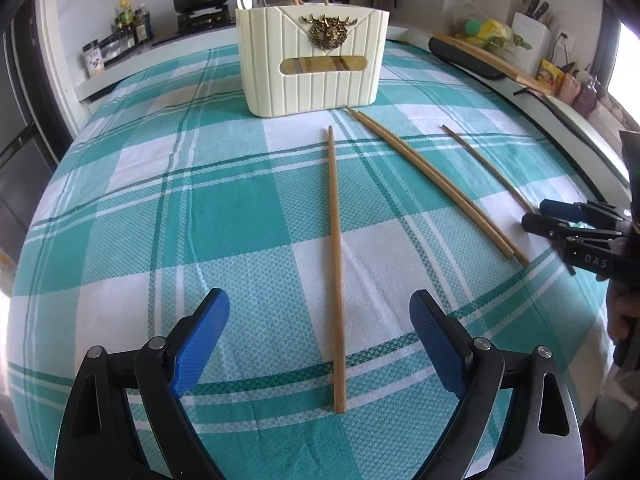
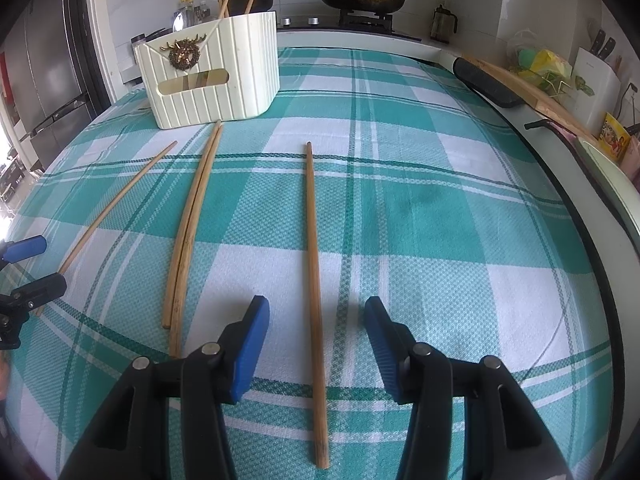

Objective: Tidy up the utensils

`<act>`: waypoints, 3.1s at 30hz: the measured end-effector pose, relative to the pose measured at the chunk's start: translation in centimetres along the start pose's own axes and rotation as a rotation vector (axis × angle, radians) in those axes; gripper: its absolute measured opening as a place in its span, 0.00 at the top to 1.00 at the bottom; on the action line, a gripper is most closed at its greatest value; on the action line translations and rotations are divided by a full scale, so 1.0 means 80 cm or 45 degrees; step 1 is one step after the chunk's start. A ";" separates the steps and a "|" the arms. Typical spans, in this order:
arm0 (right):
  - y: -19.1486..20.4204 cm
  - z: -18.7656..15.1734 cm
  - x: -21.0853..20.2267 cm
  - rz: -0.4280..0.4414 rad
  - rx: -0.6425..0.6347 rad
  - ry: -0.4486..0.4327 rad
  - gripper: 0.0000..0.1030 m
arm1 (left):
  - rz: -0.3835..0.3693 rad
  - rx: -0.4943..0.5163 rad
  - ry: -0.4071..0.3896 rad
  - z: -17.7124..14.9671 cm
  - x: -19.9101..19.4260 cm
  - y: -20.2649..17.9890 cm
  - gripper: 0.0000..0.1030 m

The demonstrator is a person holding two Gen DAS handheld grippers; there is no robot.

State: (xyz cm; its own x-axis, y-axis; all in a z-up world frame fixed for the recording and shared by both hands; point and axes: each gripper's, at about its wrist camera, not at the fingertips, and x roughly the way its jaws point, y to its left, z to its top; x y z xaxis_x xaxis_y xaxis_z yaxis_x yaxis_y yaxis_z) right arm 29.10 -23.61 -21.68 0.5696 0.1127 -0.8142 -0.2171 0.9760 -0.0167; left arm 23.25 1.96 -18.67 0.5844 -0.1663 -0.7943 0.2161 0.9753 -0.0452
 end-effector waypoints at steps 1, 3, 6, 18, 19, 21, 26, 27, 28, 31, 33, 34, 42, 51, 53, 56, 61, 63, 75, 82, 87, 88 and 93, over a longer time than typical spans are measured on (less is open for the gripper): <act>0.000 0.002 0.001 0.005 -0.003 0.011 0.51 | -0.012 0.003 -0.001 0.004 -0.003 0.004 0.10; -0.001 0.006 0.002 0.020 -0.017 0.046 0.50 | -0.049 0.003 0.007 0.013 -0.008 0.013 0.10; -0.007 0.016 0.005 0.074 -0.037 0.123 0.50 | -0.125 -0.009 0.069 0.034 -0.003 0.029 0.10; -0.016 0.078 0.043 0.216 -0.109 0.338 0.50 | -0.099 0.092 0.269 0.098 0.086 0.015 0.16; -0.012 0.086 0.049 0.201 -0.127 0.334 0.50 | -0.080 0.110 0.287 0.103 0.094 0.011 0.21; -0.006 0.104 0.064 0.182 -0.153 0.348 0.50 | -0.035 0.154 0.304 0.113 0.108 0.001 0.25; 0.010 0.150 0.097 0.141 -0.194 0.315 0.77 | -0.046 0.215 0.267 0.139 0.120 -0.019 0.83; 0.009 0.158 0.101 0.131 -0.188 0.310 0.82 | -0.054 0.218 0.259 0.142 0.123 -0.021 0.94; 0.008 0.164 0.105 0.130 -0.172 0.307 0.93 | -0.047 0.212 0.243 0.143 0.123 -0.021 0.96; -0.003 0.170 0.104 0.150 -0.083 0.286 0.95 | -0.039 0.170 0.175 0.147 0.108 -0.011 0.96; -0.010 0.168 0.081 0.182 -0.041 0.212 0.95 | -0.068 0.121 0.110 0.146 0.082 0.000 0.96; -0.013 0.168 0.066 0.199 -0.023 0.172 0.95 | -0.081 0.099 0.077 0.146 0.067 0.007 0.96; -0.026 0.160 -0.089 0.318 0.038 -0.142 0.95 | -0.221 0.003 -0.164 0.148 -0.069 0.043 0.96; -0.024 0.153 -0.182 0.351 -0.017 -0.344 0.95 | -0.310 -0.023 -0.328 0.155 -0.144 0.037 0.96; -0.027 0.154 -0.193 0.366 -0.008 -0.377 0.95 | -0.321 -0.022 -0.346 0.158 -0.152 0.036 0.96; -0.030 0.159 -0.204 0.377 0.010 -0.418 0.95 | -0.331 -0.025 -0.362 0.164 -0.158 0.037 0.96; -0.033 0.171 -0.210 0.388 0.025 -0.450 0.95 | -0.367 -0.047 -0.375 0.168 -0.165 0.039 0.96; -0.031 0.175 -0.214 0.387 0.016 -0.459 0.95 | -0.362 -0.045 -0.385 0.171 -0.169 0.040 0.96; -0.023 0.202 -0.223 0.400 -0.006 -0.501 0.95 | -0.414 -0.046 -0.428 0.191 -0.191 0.042 0.96; -0.021 0.232 -0.232 0.417 -0.016 -0.532 0.95 | -0.469 -0.088 -0.469 0.223 -0.209 0.049 0.96; -0.012 0.272 -0.237 0.426 -0.025 -0.576 0.95 | -0.457 -0.108 -0.551 0.261 -0.223 0.057 0.96; -0.008 0.281 -0.238 0.427 -0.031 -0.592 0.95 | -0.438 -0.106 -0.574 0.270 -0.225 0.058 0.96; 0.014 0.325 -0.244 0.399 -0.061 -0.701 0.95 | -0.329 -0.116 -0.685 0.321 -0.224 0.068 0.96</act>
State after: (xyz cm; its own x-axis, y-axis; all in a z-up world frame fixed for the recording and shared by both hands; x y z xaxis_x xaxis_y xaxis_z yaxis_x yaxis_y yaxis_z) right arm 38.36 -19.90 9.29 0.7948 0.4831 -0.3673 -0.4673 0.8733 0.1376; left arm 34.04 6.48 10.84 0.8408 -0.4263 -0.3337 0.3496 0.8982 -0.2665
